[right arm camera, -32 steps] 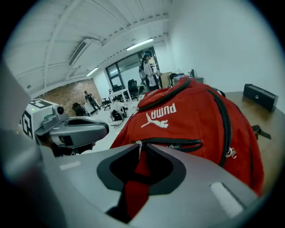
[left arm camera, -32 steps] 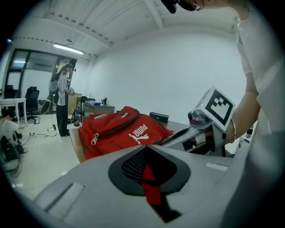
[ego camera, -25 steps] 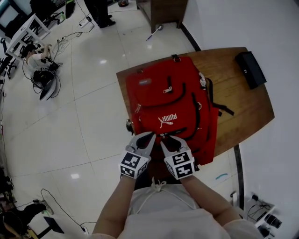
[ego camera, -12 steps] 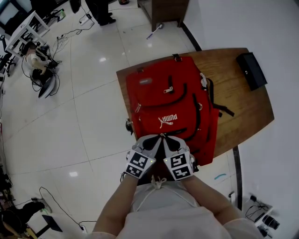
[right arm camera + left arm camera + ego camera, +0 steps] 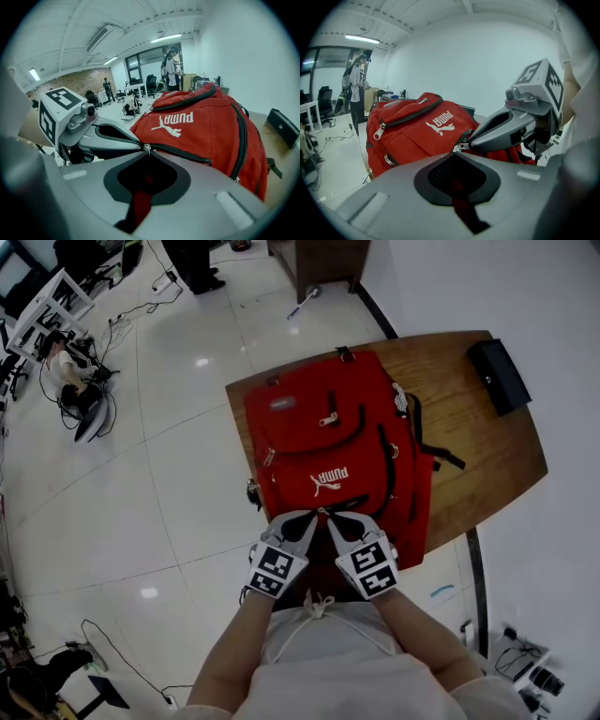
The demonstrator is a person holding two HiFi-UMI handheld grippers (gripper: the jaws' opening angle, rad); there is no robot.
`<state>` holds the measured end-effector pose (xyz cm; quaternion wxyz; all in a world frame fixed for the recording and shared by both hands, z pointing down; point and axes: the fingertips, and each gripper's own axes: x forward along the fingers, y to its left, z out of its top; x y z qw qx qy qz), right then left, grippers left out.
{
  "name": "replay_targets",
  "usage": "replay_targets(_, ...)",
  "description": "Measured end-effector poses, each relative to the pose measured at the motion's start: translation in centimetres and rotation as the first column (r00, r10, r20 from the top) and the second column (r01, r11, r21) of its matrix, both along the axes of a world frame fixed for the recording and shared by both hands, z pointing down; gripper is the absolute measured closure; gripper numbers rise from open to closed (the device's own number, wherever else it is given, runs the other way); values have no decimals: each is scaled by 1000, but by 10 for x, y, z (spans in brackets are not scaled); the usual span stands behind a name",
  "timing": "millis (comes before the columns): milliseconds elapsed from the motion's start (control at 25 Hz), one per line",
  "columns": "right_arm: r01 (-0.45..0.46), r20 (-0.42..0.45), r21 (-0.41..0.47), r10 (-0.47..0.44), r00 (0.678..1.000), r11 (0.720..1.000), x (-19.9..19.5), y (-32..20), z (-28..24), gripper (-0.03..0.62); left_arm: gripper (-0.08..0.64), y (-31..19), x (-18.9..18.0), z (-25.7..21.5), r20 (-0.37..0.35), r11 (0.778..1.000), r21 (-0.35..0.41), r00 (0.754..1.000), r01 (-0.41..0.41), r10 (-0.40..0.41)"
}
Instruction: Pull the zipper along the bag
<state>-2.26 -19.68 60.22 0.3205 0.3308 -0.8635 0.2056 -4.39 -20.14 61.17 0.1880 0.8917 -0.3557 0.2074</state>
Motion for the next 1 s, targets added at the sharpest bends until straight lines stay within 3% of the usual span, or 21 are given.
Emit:
replay_targets(640, -8, -71, 22, 9, 997, 1000, 42, -11, -3, 580, 555, -1, -2, 6, -16, 999, -50, 1000, 10, -11)
replay_targets(1000, -100, -73, 18, 101, 992, 995, 77, -20, -6, 580, 555, -1, -3, 8, -36, 997, -75, 999, 24, -27)
